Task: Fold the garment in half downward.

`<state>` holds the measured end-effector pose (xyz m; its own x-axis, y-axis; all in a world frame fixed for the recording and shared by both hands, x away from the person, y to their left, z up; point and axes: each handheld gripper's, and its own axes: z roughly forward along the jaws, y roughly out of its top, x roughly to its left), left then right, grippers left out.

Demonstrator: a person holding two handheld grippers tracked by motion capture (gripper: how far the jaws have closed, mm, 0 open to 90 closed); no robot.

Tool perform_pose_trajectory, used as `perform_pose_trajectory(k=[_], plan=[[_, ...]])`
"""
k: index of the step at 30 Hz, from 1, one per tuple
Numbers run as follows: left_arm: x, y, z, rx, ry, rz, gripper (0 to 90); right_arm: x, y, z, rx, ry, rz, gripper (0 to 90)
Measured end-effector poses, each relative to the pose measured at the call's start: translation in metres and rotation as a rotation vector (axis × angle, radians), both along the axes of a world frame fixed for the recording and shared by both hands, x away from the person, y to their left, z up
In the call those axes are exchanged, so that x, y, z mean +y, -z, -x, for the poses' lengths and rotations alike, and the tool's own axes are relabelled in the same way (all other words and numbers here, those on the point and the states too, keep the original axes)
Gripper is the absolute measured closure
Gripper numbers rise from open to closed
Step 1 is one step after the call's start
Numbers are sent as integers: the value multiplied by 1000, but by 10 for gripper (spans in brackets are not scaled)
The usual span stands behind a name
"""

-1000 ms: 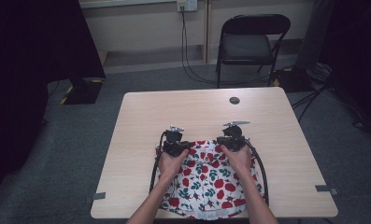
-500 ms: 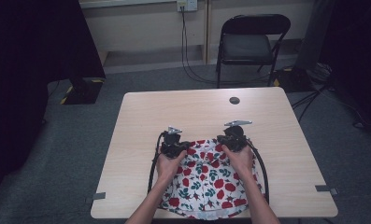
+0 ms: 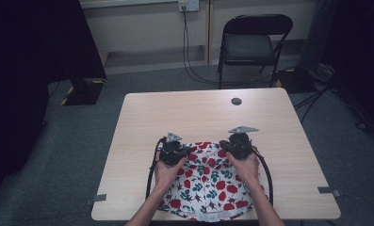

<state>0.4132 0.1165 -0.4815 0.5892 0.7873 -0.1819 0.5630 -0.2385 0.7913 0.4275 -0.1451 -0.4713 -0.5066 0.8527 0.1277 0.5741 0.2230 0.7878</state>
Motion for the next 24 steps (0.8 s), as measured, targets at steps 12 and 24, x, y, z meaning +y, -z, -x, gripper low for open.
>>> perform_pose_trajectory(k=[12, 24], plan=[[0, 1, 23, -23, 72, -26, 871, -5, 5, 26, -1, -42, -21, 870], [0, 8, 40, -25, 121, -25, 868, -12, 11, 50, -6, -81, -51, 867]])
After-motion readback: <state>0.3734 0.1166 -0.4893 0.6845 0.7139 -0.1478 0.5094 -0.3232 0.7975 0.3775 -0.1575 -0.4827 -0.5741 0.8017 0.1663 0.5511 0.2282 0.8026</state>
